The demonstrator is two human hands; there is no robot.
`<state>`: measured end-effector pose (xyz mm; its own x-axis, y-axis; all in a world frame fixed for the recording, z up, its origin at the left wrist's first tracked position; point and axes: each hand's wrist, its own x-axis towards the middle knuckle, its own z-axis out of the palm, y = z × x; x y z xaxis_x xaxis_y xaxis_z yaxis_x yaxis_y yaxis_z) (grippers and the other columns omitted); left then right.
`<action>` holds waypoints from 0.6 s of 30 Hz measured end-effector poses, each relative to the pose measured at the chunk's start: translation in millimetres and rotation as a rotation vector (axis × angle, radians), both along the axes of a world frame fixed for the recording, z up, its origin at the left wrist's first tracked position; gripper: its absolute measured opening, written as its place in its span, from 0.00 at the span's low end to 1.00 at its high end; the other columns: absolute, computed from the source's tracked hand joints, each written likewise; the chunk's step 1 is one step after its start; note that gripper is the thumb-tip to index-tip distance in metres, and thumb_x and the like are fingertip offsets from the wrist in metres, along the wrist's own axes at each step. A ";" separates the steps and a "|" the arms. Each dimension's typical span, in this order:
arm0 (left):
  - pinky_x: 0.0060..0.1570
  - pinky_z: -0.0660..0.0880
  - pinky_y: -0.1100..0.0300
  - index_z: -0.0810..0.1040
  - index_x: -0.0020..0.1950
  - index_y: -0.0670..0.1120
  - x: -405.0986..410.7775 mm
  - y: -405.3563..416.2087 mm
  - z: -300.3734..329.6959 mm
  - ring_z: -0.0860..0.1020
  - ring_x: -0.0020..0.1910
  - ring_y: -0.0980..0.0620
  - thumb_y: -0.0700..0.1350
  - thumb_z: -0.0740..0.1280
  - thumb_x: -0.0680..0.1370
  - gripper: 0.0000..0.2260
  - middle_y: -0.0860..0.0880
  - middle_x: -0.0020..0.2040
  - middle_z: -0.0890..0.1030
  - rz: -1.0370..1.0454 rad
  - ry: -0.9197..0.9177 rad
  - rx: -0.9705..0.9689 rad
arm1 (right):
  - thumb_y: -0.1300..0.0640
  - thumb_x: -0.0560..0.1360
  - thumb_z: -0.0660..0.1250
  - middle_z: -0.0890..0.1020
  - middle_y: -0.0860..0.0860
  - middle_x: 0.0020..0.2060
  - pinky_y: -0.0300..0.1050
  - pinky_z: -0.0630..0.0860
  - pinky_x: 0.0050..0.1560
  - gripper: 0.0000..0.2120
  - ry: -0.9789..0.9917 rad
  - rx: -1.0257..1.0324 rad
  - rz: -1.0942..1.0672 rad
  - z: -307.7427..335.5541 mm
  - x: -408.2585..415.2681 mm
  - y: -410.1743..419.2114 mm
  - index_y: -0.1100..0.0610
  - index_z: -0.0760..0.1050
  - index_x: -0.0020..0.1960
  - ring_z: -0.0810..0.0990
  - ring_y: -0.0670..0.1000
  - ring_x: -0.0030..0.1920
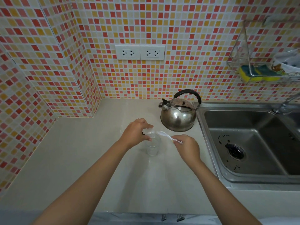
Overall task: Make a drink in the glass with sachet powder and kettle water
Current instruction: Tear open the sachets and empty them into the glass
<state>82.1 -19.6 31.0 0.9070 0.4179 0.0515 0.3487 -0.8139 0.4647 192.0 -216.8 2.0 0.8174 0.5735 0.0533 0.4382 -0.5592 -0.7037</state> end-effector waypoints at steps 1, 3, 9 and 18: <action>0.49 0.74 0.60 0.78 0.65 0.51 0.7 -0.8 -0.4 0.72 0.46 0.55 0.52 0.77 0.67 0.27 0.52 0.53 0.78 -0.001 0.002 0.003 | 0.59 0.74 0.69 0.84 0.51 0.46 0.43 0.75 0.44 0.09 0.003 -0.001 0.020 1.0 -2.0 0.5 0.52 0.83 0.52 0.82 0.53 0.46; 0.46 0.74 0.61 0.78 0.65 0.52 1.0 -2.0 -1.3 0.72 0.43 0.55 0.51 0.77 0.68 0.26 0.52 0.53 0.77 -0.004 0.012 0.013 | 0.59 0.74 0.69 0.84 0.50 0.44 0.41 0.73 0.42 0.09 0.023 0.023 0.037 1.6 -4.9 0.8 0.52 0.84 0.52 0.82 0.52 0.45; 0.47 0.75 0.61 0.78 0.66 0.51 -1.6 -3.2 -2.4 0.73 0.43 0.55 0.51 0.76 0.69 0.25 0.51 0.55 0.78 -0.036 0.056 0.079 | 0.60 0.72 0.71 0.85 0.50 0.43 0.46 0.78 0.46 0.08 0.147 0.129 0.047 0.0 -7.6 0.8 0.52 0.84 0.50 0.81 0.50 0.44; 0.49 0.72 0.60 0.76 0.67 0.50 -2.7 -7.1 3.9 0.71 0.44 0.54 0.52 0.75 0.70 0.26 0.50 0.57 0.77 -0.088 0.116 0.184 | 0.56 0.74 0.69 0.83 0.50 0.40 0.43 0.75 0.41 0.08 0.052 0.009 0.059 0.2 -10.2 -3.5 0.48 0.84 0.51 0.80 0.50 0.42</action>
